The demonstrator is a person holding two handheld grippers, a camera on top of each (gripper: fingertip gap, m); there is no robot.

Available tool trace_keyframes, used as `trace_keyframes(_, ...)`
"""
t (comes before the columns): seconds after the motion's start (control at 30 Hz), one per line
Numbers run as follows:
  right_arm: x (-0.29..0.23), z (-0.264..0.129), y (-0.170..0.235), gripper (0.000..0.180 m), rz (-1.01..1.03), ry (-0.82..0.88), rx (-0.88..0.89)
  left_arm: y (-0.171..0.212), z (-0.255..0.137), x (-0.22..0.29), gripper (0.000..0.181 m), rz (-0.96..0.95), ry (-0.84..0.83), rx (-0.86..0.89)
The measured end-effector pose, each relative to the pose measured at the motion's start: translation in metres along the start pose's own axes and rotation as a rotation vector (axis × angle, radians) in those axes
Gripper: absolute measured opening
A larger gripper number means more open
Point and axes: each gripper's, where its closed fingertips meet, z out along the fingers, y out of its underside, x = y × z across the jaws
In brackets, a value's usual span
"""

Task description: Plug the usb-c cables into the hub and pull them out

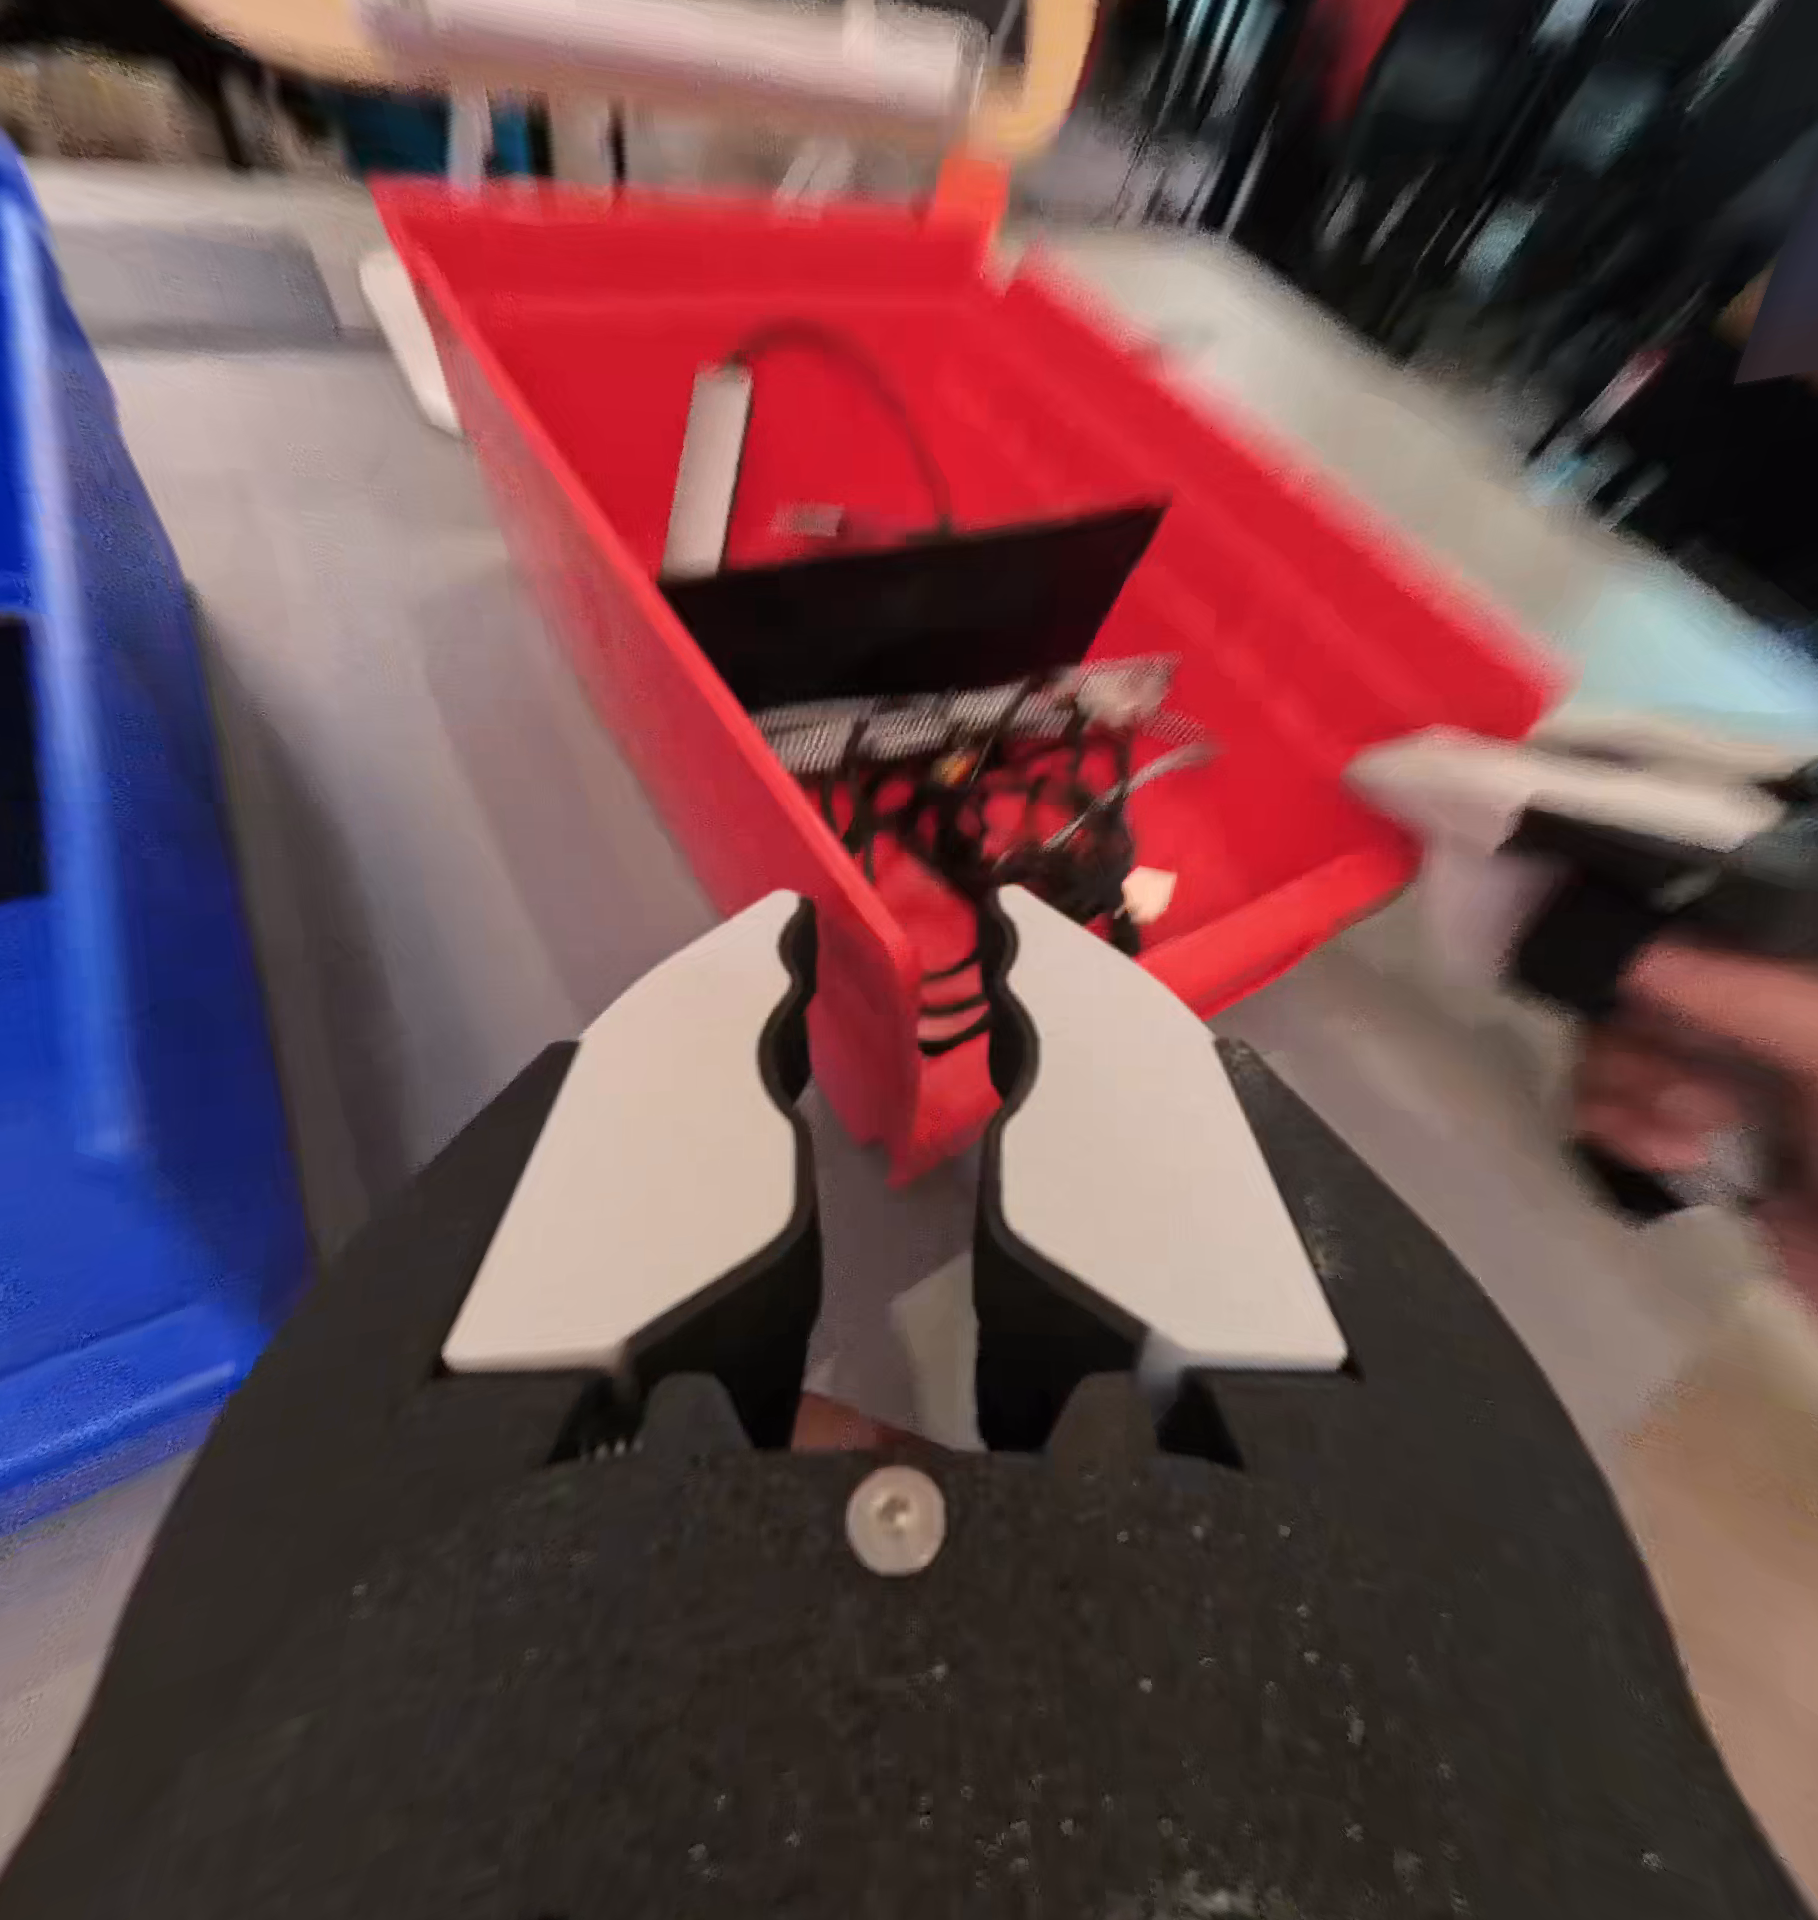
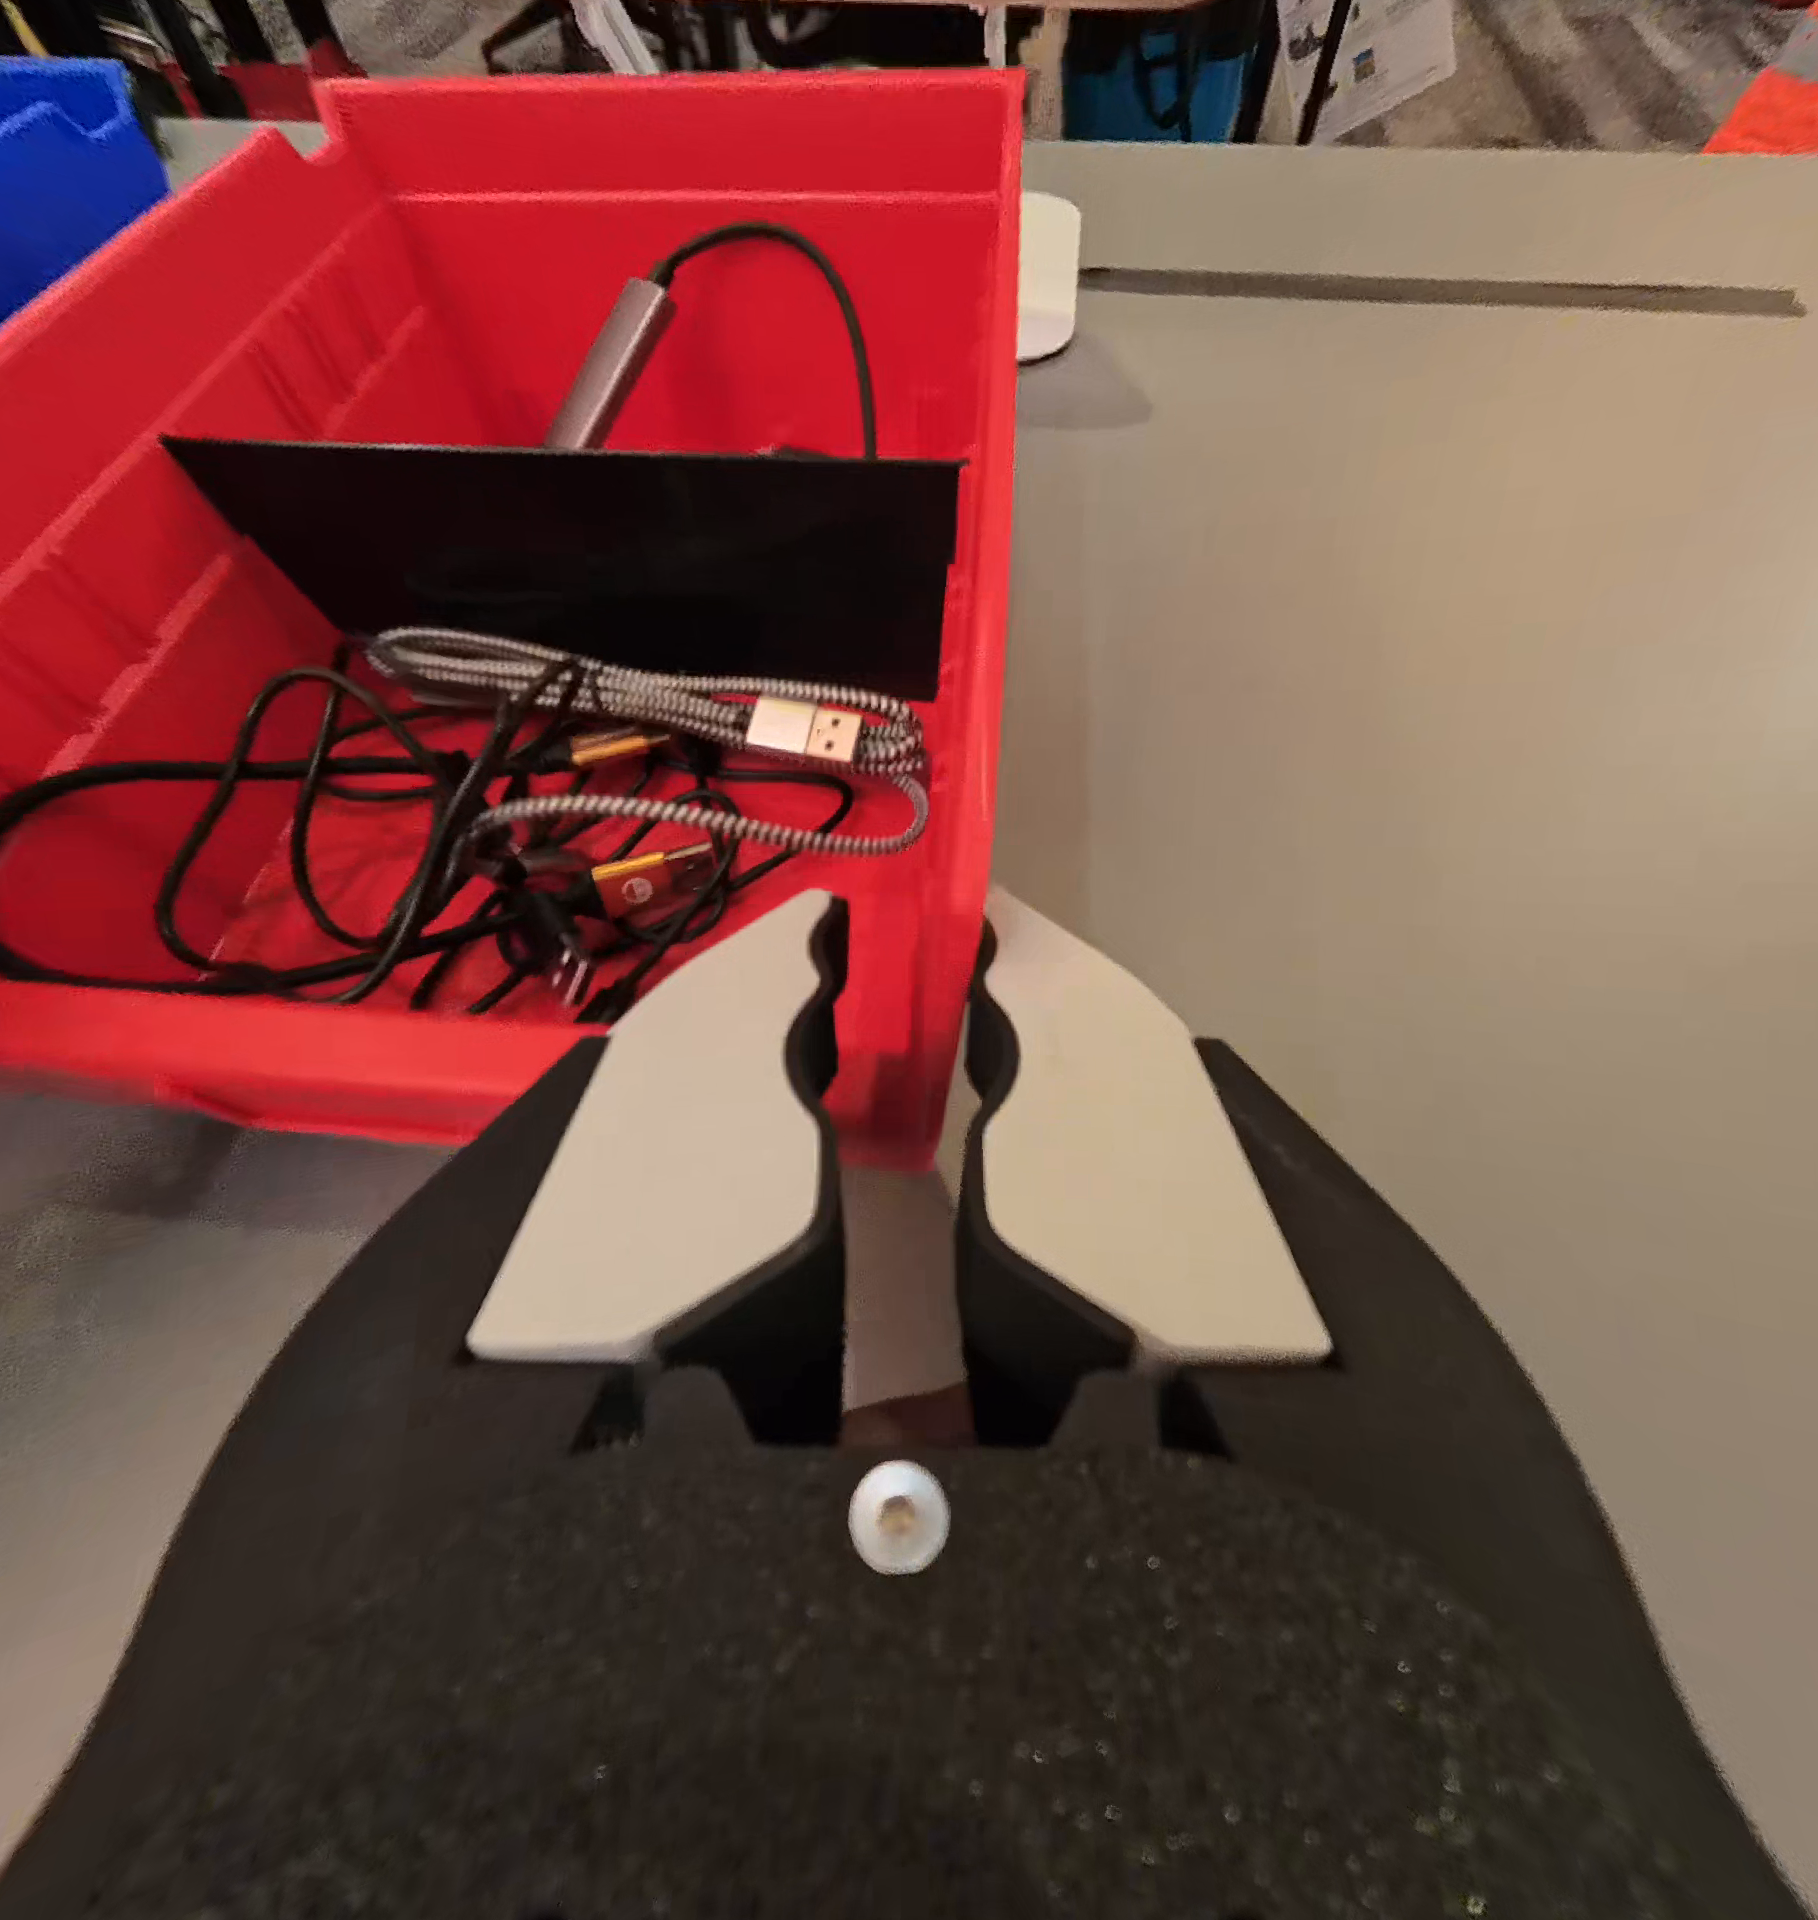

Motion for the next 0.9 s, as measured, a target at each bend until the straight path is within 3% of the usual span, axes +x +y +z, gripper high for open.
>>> trace_keyframes(0.07, -0.001, -0.019, 0.004, 0.031, 0.02, -0.04, 0.023, -0.037, -0.043, -0.01, 0.033, -0.094, 0.054, 0.2)
trace_keyframes(0.13, -0.005, -0.044, 0.009, 0.032, 0.024, -0.07, 0.073, -0.062, -0.091, -0.058, 0.034, -0.139, -0.027, 0.337)
trace_keyframes(0.27, -0.048, -0.08, 0.025, 0.026, -0.036, -0.202, 0.105, -0.032, -0.177, -0.226, 0.04, -0.046, -0.544, 0.318)
trace_keyframes(0.3, -0.066, -0.085, 0.026, 0.027, -0.084, -0.236, 0.096, -0.019, -0.188, -0.253, 0.042, -0.083, -0.572, 0.293)
trace_keyframes(0.37, -0.106, -0.094, 0.023, 0.027, -0.159, -0.313, 0.128, -0.008, -0.186, -0.274, 0.051, -0.177, -0.463, 0.25)
trace_keyframes(0.5, -0.208, -0.1, 0.044, 0.027, -0.261, -0.602, 0.053, -0.003, -0.151, -0.285, 0.046, -0.082, -0.403, 0.137)
trace_keyframes(0.57, -0.242, -0.093, 0.056, 0.028, -0.264, -0.68, -0.012, 0.022, -0.131, -0.293, 0.031, -0.155, -0.429, 0.006)
trace_keyframes(0.6, -0.255, -0.089, 0.056, 0.029, -0.258, -0.699, -0.021, 0.027, -0.121, -0.285, 0.011, -0.174, -0.365, -0.002)
trace_keyframes(0.67, -0.271, -0.075, 0.044, 0.029, -0.256, -0.669, 0.014, 0.029, -0.12, -0.285, 0.005, -0.178, -0.381, -0.008)
trace_keyframes(0.8, -0.281, -0.033, 0.019, 0.04, -0.226, -0.501, 0.021, 0.045, -0.144, -0.273, 0.003, -0.001, -0.44, -0.236)
trace_keyframes(0.9, -0.291, -0.01, 0.006, 0.05, -0.194, -0.42, 0.014, 0.052, -0.157, -0.26, 0.003, -0.051, -0.426, -0.198)
